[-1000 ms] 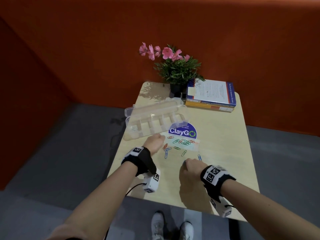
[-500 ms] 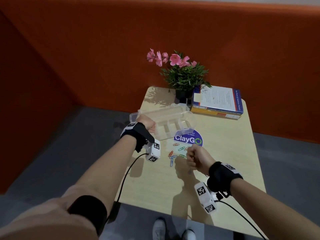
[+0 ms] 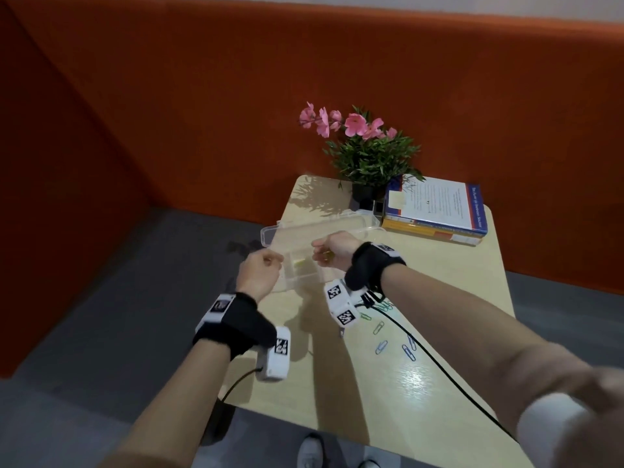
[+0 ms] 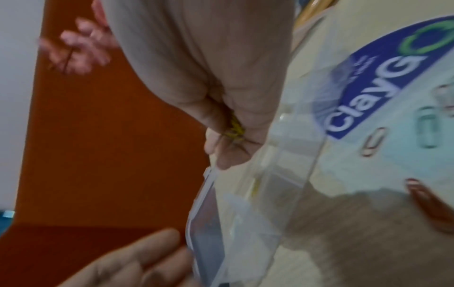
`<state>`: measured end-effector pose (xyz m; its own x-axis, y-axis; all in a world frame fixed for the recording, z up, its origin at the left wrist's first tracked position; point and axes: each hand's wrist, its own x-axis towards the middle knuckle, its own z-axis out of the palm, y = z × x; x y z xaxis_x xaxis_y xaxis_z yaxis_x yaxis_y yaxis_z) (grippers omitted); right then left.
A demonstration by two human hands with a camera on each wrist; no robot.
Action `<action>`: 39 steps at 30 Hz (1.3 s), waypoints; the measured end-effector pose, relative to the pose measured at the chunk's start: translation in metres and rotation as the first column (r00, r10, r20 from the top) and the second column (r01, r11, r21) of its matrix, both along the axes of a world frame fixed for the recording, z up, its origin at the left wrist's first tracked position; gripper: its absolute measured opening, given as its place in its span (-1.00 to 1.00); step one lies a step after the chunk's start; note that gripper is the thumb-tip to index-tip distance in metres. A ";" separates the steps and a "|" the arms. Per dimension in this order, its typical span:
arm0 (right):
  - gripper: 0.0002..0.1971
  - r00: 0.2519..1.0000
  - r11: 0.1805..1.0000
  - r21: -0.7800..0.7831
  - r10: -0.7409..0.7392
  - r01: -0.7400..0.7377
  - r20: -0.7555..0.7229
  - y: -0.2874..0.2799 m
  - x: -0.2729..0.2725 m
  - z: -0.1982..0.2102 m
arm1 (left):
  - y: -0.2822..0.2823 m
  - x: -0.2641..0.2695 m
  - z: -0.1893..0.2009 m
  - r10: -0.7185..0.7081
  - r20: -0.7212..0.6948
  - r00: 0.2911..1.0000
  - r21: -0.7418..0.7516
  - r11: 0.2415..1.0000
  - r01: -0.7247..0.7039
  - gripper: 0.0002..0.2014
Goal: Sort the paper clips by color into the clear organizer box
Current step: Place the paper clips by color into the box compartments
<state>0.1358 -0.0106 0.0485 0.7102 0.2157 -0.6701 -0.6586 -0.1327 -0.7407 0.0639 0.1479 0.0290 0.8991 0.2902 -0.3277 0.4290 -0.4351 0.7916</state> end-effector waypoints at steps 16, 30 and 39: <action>-0.85 0.945 0.935 -0.285 0.270 -0.211 0.185 -0.074 -0.036 -0.014 | -0.085 -0.030 -0.044 -0.377 -0.185 0.907 0.264 0.870 0.416 -0.88; -0.70 0.738 0.539 -0.825 0.625 -0.173 0.253 -0.074 -0.054 -0.080 | -0.108 -0.008 -0.070 -0.399 -0.323 0.859 0.400 0.765 0.505 -0.90; -0.61 0.666 0.320 -0.917 0.741 -0.239 0.085 -0.061 -0.053 -0.089 | -0.092 -0.009 -0.071 -0.405 -0.246 0.881 0.434 0.767 0.473 -0.91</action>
